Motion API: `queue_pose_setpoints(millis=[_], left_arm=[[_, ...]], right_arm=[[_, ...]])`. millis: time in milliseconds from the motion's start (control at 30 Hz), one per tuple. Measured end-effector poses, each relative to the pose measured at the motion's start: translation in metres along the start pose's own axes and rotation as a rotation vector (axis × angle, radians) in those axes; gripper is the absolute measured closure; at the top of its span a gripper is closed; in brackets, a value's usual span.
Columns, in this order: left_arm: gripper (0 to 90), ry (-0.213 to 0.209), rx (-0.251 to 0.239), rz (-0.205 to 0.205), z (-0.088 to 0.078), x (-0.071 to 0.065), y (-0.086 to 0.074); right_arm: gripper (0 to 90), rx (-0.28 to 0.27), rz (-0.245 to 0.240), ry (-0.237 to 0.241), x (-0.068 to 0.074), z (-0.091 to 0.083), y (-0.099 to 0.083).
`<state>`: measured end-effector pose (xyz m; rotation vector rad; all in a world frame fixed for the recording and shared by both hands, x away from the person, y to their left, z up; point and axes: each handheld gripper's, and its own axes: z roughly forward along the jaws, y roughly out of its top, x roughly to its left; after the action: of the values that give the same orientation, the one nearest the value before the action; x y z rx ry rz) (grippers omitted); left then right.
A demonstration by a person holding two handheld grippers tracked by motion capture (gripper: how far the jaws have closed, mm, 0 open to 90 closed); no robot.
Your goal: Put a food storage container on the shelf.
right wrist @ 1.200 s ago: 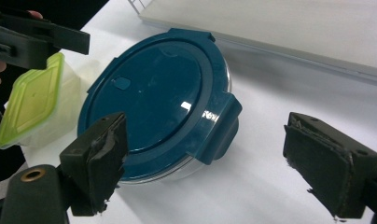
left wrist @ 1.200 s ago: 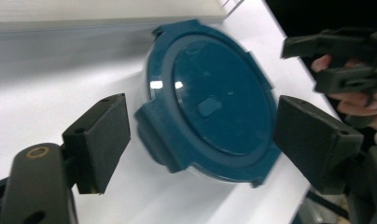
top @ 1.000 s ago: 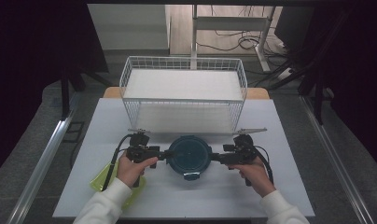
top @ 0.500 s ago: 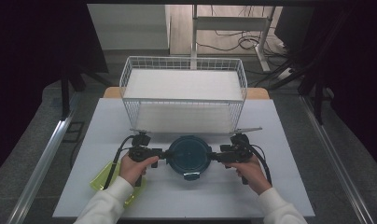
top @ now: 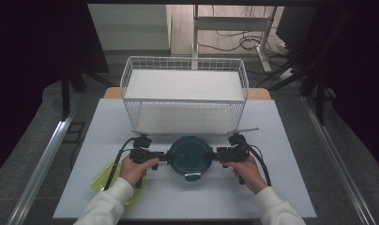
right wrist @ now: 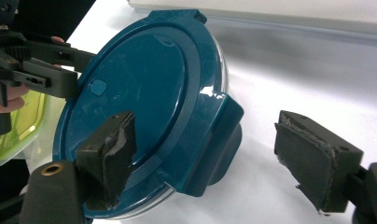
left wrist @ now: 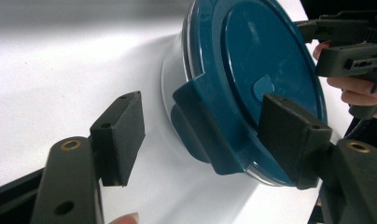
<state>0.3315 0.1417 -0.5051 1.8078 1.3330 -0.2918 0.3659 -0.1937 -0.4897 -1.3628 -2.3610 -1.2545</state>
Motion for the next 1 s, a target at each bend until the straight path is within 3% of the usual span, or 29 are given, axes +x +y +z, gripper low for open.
queue_pose_setpoints(millis=[100,267,433,1000], left_arm=[[34.2,-0.018,0.002,-0.009,0.001,0.0,0.0],[40.5,-0.043,0.009,-0.019,0.0,0.002,0.0],[47.6,-0.065,0.013,-0.03,0.0,0.001,0.0],[53.3,-0.074,-0.006,-0.07,0.0,0.003,0.0]], right_arm=[[24.8,0.002,0.011,0.004,-0.001,0.001,-0.001],[30.1,0.012,0.081,0.063,-0.008,0.003,-0.002],[32.8,0.028,0.114,0.117,-0.009,0.006,-0.004],[41.3,0.036,0.262,0.162,-0.016,0.002,-0.008]])
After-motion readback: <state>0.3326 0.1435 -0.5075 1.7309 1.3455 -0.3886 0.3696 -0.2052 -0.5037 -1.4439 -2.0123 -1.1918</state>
